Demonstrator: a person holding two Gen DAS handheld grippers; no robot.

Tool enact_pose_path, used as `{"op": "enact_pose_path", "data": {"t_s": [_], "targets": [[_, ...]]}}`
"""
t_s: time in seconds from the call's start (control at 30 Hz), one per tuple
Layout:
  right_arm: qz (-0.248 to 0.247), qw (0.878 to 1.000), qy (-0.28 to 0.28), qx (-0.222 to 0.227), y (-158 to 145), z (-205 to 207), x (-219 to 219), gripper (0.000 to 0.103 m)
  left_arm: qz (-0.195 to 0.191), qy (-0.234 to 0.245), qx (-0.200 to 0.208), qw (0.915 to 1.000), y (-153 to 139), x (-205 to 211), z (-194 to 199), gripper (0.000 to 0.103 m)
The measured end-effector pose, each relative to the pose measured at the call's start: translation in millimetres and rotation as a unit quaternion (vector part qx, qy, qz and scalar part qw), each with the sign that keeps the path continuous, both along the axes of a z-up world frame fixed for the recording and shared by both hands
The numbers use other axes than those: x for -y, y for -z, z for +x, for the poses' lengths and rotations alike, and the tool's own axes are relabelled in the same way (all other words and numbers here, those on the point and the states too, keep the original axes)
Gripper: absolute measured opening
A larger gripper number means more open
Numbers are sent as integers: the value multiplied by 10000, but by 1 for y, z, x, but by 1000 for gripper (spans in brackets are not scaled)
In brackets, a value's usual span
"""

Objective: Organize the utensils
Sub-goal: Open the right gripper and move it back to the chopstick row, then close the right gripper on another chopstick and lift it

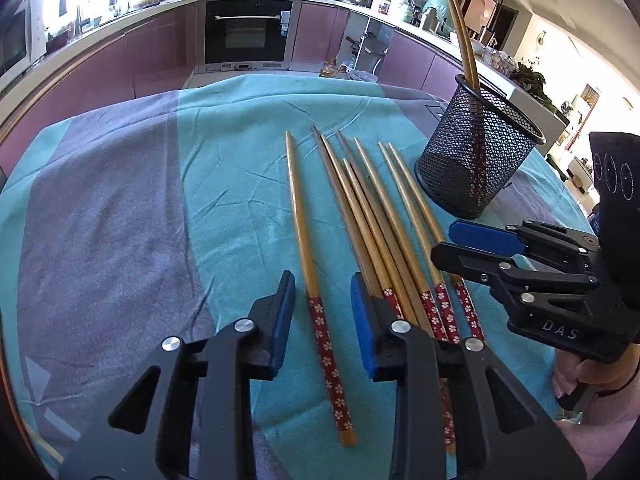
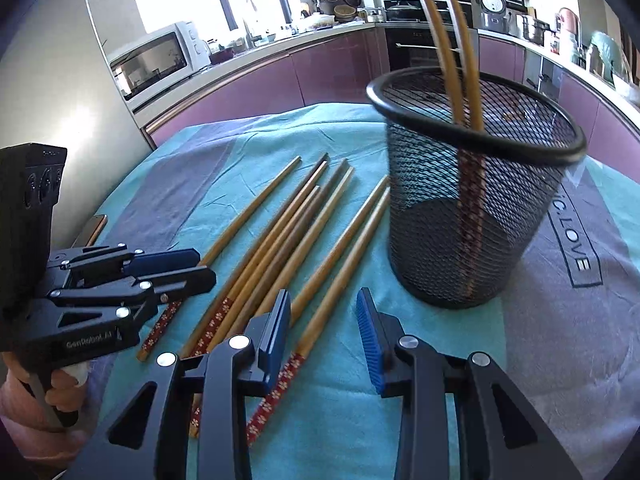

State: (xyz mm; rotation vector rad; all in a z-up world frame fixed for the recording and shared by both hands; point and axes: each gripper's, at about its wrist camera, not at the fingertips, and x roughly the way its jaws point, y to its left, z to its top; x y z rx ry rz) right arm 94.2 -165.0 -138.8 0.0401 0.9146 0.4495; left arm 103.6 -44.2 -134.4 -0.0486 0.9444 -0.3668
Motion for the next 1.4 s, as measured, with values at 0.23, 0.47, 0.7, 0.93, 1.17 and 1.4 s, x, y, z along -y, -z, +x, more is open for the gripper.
{"op": "enact_pose_path", "data": {"t_s": [0.23,0.47,0.7,0.93,1.17,1.4], "targets": [[81,9999,-57,-88,0,-2,3,28,-165,-13,-145,9998,2,-4,-10,19],[270,9994,147,-153,0,-2,16,28,105,-54,15,9999,0,-5,4,27],[236,9992,290,-164,2,3,18,26,371,9,65,9993,2,2,28,27],[-103,9998,178,-5,2,9,-5,24,429,21,23,9991,3,10,40,26],[-17,10000,-58,-42,3,10,-10,13,293,-9,-60,9996,6,13,24,21],[26,9999,-97,-70,3,2,0,10,154,44,-193,9997,8,17,3,15]]}}
